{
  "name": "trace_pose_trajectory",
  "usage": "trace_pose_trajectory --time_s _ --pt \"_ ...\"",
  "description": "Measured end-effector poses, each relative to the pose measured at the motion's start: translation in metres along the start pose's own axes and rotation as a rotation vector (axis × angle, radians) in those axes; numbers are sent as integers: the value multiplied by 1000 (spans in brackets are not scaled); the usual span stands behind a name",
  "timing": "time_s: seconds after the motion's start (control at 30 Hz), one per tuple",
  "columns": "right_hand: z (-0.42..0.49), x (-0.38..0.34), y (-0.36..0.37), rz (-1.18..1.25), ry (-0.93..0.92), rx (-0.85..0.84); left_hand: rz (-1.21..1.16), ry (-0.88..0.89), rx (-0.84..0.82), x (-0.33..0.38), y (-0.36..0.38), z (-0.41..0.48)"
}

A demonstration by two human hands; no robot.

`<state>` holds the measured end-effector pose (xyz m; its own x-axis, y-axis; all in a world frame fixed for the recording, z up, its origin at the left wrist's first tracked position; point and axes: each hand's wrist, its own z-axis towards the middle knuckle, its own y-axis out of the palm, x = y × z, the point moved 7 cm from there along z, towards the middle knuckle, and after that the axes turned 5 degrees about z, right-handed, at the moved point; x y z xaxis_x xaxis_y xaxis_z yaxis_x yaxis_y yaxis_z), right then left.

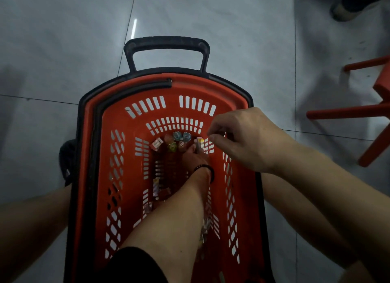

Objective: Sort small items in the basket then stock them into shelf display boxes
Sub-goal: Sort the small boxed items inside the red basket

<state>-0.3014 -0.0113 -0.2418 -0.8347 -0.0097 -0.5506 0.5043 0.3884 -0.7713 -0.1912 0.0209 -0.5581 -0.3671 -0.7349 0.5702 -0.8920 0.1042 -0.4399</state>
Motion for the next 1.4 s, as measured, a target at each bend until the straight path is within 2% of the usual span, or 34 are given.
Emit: trace_pose_trajectory --time_s 0.07,0.17,0.2,0.37,0.5,0.57,0.63,0.7,0.8,0.87,0.97,1.13,1.27,1.4 --pt "1 1 0 -3 -4 6 -22 5 -41 -2 6 7" --pt "3 0 1 -15 -11 17 -216 -40 -5 -10 9 17" --pt "3 0 1 -20 -14 17 -216 -42 -19 -11 9 17" --pt "0 -6 3 -83 -69 19 -15 146 6 -1 -12 0" --pt "-7 -19 6 -217 -121 69 521 516 37 -3 -55 -41" --pt "-11 -26 11 -241 -136 73 744 615 -100 -19 -67 -53" --pt "-17 -33 15 -243 -155 66 1019 630 -275 -45 -69 -56" --pt "-22 -35 16 -257 -160 83 1185 617 -424 -64 -67 -59" --pt "-27 -22 18 -301 -135 131 1235 649 -588 -73 -50 -68" --pt "-32 -16 25 -360 -141 130 1242 590 -625 -78 -41 -72" --pt "-39 -16 38 -447 -183 114 1336 538 -586 -84 -38 -72" --pt "-38 -12 41 -455 -206 156 1451 648 -587 -93 -35 -68" --pt "-37 -11 42 -447 -208 156 1540 647 -572 -97 -42 -75" --pt "-35 -8 44 -456 -211 146 1540 729 -556 -90 -40 -82"
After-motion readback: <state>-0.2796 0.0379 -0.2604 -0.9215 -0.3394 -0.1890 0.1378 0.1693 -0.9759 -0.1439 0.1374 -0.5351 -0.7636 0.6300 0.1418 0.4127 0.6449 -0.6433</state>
